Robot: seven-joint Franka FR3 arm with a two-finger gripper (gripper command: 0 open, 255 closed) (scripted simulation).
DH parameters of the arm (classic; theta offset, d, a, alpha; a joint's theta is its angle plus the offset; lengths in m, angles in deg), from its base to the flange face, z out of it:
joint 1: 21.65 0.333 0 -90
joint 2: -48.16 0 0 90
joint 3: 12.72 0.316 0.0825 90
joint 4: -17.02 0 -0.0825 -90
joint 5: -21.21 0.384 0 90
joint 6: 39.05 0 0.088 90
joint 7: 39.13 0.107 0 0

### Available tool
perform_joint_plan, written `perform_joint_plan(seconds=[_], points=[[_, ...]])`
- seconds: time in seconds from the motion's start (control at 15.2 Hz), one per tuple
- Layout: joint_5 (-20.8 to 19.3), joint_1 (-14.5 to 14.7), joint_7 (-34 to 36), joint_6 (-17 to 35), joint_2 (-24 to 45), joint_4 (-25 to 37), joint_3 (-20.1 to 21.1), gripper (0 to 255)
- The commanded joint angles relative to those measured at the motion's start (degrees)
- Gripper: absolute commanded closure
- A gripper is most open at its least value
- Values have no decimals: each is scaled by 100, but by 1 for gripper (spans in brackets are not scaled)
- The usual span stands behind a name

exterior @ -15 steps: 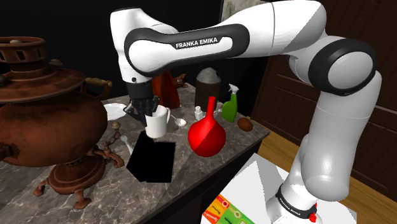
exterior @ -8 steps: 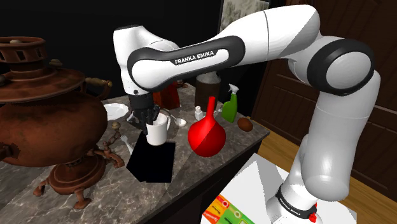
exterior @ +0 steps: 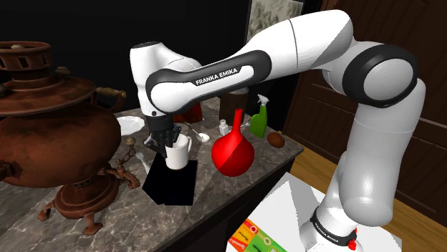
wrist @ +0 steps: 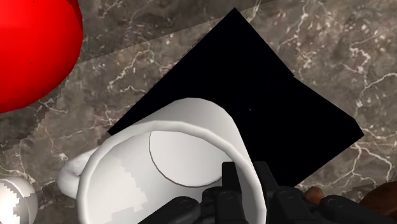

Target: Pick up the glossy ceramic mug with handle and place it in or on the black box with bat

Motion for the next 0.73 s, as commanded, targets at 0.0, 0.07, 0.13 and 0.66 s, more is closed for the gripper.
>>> perform_joint_plan(seconds=[0.0,0.07,0.13,0.66], points=[[0,-1,-1,11,-3,-10,-1,255],[0,-1,-1,11,-3,-10,-1,255],[0,-1,-1,11,-3,-10,-1,255],[16,2,-12,-173,-34,145,6,0]])
